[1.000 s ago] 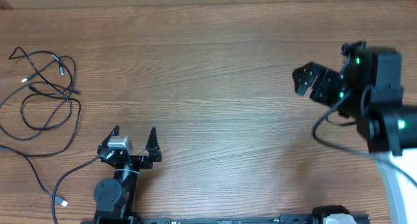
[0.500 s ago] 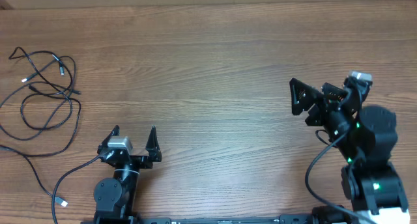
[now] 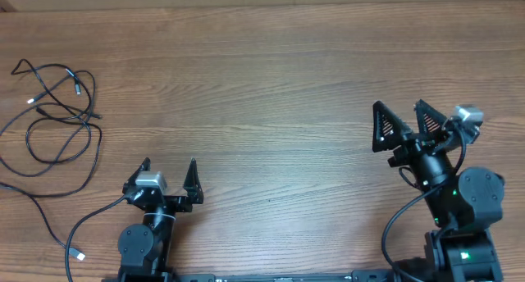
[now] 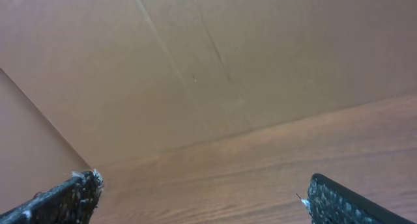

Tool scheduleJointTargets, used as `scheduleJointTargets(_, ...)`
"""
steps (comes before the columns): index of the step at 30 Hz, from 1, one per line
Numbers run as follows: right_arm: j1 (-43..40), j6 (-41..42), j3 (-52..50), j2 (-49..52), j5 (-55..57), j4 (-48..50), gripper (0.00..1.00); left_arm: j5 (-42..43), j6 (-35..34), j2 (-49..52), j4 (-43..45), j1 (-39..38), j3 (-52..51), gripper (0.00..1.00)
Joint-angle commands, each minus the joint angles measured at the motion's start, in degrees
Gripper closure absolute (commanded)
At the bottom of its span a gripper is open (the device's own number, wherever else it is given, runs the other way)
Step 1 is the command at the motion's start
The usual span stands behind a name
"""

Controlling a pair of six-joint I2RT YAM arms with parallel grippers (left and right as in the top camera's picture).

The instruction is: Untangle cables

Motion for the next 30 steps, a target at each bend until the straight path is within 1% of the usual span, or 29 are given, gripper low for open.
scheduleJointTargets(1,-0.1,0.1,-4.0,-1.2,1.0,3.1,0.00,-0.7,1.3,-0.4,-0.1,0.3,-0.2,0.00)
scheduleJointTargets(11,-0.1,0.1,-18.6,-4.7,1.0,20.3,0.00,-0.7,1.3,-0.4,-0.1,0.3,-0.2,0.01)
scheduleJointTargets(12,-0.1,-0.1,-21.5,-6.0,1.2,24.0,0.00,-0.7,1.3,-0.4,-0.1,0.3,-0.2,0.00)
scheduleJointTargets(14,-0.1,-0.1,-24.5,-7.3,1.8,27.5,0.00,-0.7,1.3,-0.4,-0.1,0.3,-0.2,0.00)
scheduleJointTargets(18,-0.1,-0.1,-29.4,-9.8,3.2,32.5,0.00,-0.7,1.3,-0.4,-0.1,0.3,-0.2,0.00)
scheduleJointTargets(20,-0.1,-0.1,-31.3,-11.2,3.6,33.3,0.00,-0.7,1.3,-0.4,-0.1,0.3,-0.2,0.00)
scheduleJointTargets(27,-0.1,-0.1,-31.3,-16.1,6.8,24.4,0.00,-0.7,1.3,-0.4,-0.1,0.3,-0.2,0.01)
scheduleJointTargets(30,-0.1,-0.3,-31.3,-18.5,8.6,18.9,0.00,-0.7,1.3,-0.4,-0.1,0.3,-0.2,0.00)
